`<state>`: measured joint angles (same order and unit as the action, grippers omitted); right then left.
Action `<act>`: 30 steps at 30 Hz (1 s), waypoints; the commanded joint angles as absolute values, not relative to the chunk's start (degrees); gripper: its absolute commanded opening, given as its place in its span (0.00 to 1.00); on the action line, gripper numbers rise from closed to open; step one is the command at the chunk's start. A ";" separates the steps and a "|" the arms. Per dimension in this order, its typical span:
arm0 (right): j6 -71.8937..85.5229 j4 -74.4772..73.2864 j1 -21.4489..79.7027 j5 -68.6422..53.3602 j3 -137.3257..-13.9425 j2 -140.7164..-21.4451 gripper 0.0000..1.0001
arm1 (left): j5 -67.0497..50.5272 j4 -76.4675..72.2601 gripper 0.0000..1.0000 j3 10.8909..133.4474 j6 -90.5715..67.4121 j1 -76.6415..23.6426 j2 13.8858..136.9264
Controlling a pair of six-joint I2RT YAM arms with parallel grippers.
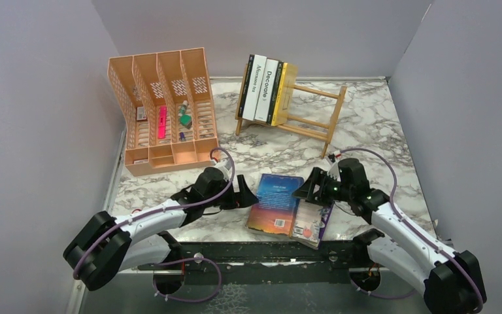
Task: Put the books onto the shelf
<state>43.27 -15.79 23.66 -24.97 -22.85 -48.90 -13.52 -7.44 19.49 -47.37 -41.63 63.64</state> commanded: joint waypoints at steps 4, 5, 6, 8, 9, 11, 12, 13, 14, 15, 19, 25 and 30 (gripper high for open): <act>47.44 -6.45 24.07 -31.99 -18.67 -51.01 0.73 | -10.27 -15.64 0.75 19.67 -49.80 -43.83 67.82; 47.66 -4.30 24.12 -33.98 -17.85 -51.62 0.73 | -9.49 -15.76 0.74 19.74 -49.73 -44.32 68.30; 47.88 -2.91 24.09 -35.80 -17.33 -52.54 0.73 | -8.71 -16.00 0.71 19.69 -49.67 -44.68 68.79; 48.26 -0.91 24.08 -38.68 -16.60 -54.53 0.73 | -8.39 -16.53 0.66 19.84 -49.41 -45.22 70.31; 48.60 1.01 24.08 -40.22 -15.95 -55.24 0.73 | -8.51 -16.88 0.64 20.00 -49.32 -45.40 70.95; 49.69 4.55 24.09 -43.03 -14.62 -56.09 0.71 | -8.69 -17.78 0.59 20.36 -49.34 -46.16 72.34; 50.54 6.57 24.13 -44.49 -13.91 -56.06 0.69 | -8.92 -18.47 0.56 20.57 -49.39 -46.61 73.07; 51.54 8.67 24.23 -46.12 -13.25 -55.78 0.69 | -8.72 -18.95 0.54 20.75 -49.49 -47.33 73.73; 52.40 9.67 24.42 -46.89 -13.04 -55.18 0.68 | -7.91 -19.04 0.53 20.96 -49.64 -47.92 74.00; 52.88 9.48 24.66 -46.73 -13.29 -54.33 0.68 | -6.79 -19.08 0.51 21.12 -49.84 -48.33 74.10; 53.37 5.07 25.60 -42.70 -15.08 -50.75 0.66 | -4.90 -21.38 0.50 20.96 -50.18 -49.65 73.10; 54.14 4.05 27.77 -38.15 -14.35 -51.44 0.59 | -3.39 -24.69 0.49 19.78 -50.68 -51.64 72.97; 56.18 7.72 32.08 -33.11 -13.70 -55.81 0.54 | -4.47 -26.22 0.48 19.56 -50.89 -51.77 73.75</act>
